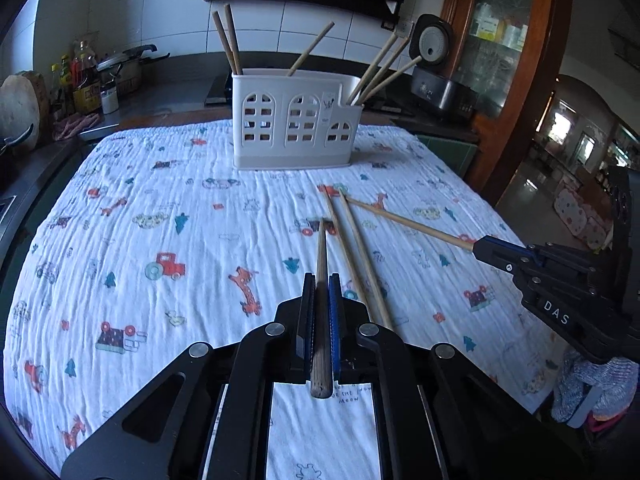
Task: Organize utensils
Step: 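Carry the left tool's chopstick into the holder while the right tool inserts its chopstick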
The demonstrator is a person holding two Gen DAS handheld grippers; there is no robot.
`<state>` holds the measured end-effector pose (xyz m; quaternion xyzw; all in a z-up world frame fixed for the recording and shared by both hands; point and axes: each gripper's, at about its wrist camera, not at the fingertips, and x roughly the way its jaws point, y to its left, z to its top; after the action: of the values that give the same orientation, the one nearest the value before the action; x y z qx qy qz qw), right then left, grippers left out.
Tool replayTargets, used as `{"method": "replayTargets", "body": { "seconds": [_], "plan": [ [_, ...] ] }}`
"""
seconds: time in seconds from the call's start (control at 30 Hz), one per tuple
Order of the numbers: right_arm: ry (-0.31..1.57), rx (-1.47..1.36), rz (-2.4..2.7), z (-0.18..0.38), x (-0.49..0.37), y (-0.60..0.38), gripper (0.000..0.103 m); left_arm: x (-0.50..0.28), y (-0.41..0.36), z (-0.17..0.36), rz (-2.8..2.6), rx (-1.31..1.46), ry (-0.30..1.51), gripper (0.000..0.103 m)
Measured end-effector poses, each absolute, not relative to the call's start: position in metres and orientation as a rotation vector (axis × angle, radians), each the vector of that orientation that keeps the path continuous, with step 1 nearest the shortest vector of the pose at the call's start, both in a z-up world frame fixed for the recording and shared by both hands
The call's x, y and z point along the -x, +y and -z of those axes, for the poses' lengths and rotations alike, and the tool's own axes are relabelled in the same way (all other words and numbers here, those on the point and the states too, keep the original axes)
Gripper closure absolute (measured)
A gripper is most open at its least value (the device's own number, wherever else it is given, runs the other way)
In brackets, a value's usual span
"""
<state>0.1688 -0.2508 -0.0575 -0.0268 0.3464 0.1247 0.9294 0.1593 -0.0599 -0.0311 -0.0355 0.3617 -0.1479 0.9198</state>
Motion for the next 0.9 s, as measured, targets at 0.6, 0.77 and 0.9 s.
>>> {"method": "replayTargets", "body": {
  "seconds": [0.6, 0.77, 0.9],
  "plan": [
    [0.6, 0.076, -0.305, -0.009, -0.205, -0.24, 0.096, -0.205, -0.038, -0.019, 0.329, 0.042, 0.668, 0.098],
    [0.594, 0.107, -0.316, -0.037, -0.229, -0.236, 0.096, -0.226, -0.036, -0.031, 0.343, 0.033, 0.671, 0.098],
    [0.593, 0.123, -0.319, -0.06, -0.247, -0.233, 0.096, -0.238, -0.037, -0.044, 0.351, 0.012, 0.654, 0.098]
  ]
}}
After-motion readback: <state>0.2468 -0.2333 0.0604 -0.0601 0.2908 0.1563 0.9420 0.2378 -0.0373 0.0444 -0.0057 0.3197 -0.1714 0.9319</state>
